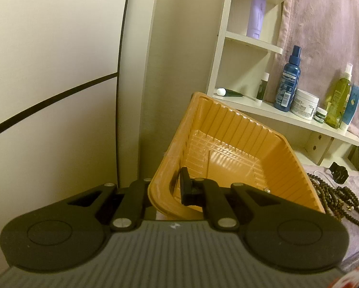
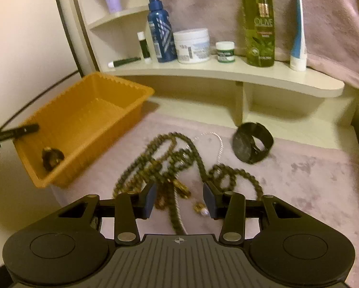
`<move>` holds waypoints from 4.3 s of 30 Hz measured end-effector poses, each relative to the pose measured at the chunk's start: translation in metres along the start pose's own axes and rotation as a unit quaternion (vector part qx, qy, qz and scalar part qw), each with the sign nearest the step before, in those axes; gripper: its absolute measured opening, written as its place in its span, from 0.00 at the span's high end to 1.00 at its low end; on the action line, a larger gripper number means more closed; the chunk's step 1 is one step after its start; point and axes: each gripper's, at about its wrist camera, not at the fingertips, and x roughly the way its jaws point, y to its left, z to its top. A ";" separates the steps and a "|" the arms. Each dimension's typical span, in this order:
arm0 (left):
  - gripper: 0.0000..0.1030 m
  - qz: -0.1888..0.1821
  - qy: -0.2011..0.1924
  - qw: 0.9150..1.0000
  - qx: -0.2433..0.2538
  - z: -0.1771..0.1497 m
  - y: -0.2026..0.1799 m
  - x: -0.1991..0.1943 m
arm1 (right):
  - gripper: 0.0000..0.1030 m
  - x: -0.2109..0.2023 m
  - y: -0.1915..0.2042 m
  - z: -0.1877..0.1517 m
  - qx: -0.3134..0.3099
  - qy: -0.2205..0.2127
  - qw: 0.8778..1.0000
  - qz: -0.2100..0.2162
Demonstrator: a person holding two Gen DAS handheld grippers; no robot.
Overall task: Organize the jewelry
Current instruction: 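Pinch the pearl earring near the pearl strand with the right tool, then drop the pearl earring into the orange tray and move the right tool back, then grasp the black watch strap with the right tool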
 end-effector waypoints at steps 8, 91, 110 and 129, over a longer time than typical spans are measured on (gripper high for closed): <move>0.91 0.000 0.001 1.000 -0.001 0.000 0.000 0.000 | 0.69 0.007 -0.010 -0.012 -0.023 0.025 0.999 -0.015; 0.90 0.019 0.017 1.000 0.010 0.001 -0.003 0.007 | 0.64 0.021 0.044 0.047 -0.050 -0.048 0.995 0.071; 0.89 0.018 0.017 1.000 0.011 0.001 -0.002 0.007 | 0.61 0.002 -0.049 0.024 -0.012 -0.024 0.998 -0.048; 0.89 0.023 0.018 0.999 0.014 0.001 -0.002 0.008 | 0.66 0.063 -0.062 0.043 -0.087 0.006 0.996 -0.036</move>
